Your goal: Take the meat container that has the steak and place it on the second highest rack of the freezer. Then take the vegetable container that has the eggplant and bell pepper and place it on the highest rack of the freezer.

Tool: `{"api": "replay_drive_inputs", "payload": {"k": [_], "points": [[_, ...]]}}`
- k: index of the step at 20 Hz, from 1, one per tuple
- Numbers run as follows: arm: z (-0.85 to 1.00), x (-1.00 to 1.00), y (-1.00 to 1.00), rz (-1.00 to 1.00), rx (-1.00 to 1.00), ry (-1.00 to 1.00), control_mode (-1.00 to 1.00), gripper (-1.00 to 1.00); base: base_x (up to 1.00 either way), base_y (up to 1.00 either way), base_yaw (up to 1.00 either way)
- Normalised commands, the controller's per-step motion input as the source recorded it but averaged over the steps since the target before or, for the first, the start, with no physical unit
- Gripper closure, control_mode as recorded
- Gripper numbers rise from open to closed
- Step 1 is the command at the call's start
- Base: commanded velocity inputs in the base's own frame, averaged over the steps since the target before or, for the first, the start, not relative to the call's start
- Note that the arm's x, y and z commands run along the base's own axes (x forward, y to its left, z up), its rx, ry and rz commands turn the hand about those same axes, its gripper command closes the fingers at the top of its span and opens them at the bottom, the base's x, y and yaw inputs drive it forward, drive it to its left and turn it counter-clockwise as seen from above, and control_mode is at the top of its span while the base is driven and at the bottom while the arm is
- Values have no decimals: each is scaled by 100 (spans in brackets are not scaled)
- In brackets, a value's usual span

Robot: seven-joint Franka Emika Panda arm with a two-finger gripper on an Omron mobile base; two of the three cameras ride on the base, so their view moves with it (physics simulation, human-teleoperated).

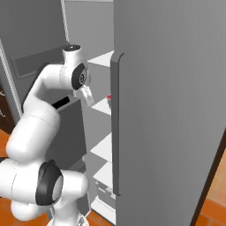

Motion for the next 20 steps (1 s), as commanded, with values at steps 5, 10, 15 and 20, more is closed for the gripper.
{"api": "replay_drive_inputs", "payload": {"k": [5, 10, 15, 20], "points": [[12, -79, -64, 27, -4, -51, -100, -100, 0, 0, 0], [48, -49, -6, 37, -5, -4, -100, -100, 0, 0, 0], [11, -5, 0, 9, -23, 37, -100, -100, 0, 0, 0], [-11, -11, 10, 1, -16, 23, -100, -100, 0, 0, 0]]}}
